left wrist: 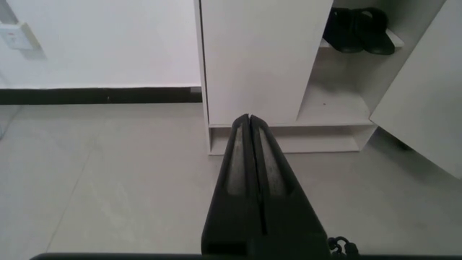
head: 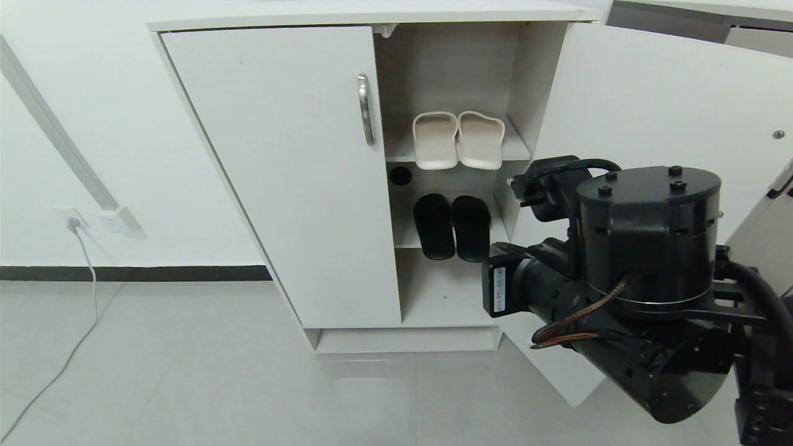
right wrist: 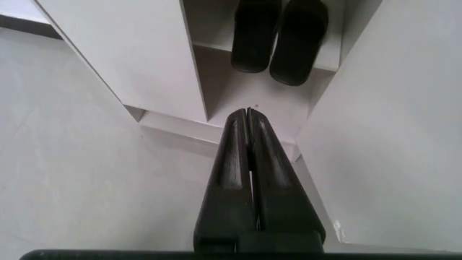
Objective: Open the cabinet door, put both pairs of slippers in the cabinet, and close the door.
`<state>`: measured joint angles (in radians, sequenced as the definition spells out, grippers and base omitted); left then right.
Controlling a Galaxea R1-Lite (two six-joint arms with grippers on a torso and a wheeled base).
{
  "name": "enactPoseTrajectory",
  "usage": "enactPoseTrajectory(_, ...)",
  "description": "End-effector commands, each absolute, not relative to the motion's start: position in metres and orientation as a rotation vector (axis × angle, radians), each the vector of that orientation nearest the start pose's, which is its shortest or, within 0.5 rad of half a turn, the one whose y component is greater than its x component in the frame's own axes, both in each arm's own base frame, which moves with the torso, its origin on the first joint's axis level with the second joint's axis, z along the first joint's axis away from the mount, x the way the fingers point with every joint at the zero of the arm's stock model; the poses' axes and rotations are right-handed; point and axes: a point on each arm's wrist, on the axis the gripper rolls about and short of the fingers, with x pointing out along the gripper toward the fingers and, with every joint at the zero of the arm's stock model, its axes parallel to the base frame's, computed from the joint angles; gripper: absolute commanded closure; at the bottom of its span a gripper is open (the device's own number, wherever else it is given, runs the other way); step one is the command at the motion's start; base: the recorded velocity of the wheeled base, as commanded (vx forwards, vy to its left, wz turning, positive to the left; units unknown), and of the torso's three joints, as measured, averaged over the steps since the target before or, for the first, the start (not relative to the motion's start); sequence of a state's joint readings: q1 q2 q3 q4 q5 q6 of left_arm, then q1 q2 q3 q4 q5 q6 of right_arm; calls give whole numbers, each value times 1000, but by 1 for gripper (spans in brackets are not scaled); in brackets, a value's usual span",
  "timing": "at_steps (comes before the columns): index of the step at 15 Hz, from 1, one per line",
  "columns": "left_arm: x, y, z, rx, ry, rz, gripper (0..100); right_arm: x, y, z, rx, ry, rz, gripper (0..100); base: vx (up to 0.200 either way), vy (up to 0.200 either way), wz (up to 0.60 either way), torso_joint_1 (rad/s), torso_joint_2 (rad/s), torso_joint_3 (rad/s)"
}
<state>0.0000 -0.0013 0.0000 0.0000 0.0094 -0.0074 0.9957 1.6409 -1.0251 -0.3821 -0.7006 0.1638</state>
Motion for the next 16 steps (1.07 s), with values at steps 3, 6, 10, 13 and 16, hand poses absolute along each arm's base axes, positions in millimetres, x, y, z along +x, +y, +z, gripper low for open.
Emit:
enactPoseTrajectory(3, -23, 0, 76, -8, -2, 11, 100, 177, 246, 235, -20, 184, 277, 100, 0, 0, 0, 0, 0, 0)
enactPoseTrajectory(6, -23, 0, 76, -8, -2, 11, 100, 177, 246, 234, -22, 186, 277, 100, 0, 0, 0, 0, 0, 0)
enactPoseTrajectory(10, -23, 0, 75, -9, 0, 9, 100, 179, 245, 234, -22, 187, 269, 100, 0, 0, 0, 0, 0, 0)
enactPoseTrajectory(13, -23, 0, 75, -9, 0, 11, 100, 179, 245, 233, -25, 188, 269, 100, 0, 0, 0, 5, -162, -222)
enactPoseTrajectory(16, -23, 0, 75, -9, 0, 9, 100, 179, 245, 233, -25, 188, 271, 100, 0, 0, 0, 45, -383, -368)
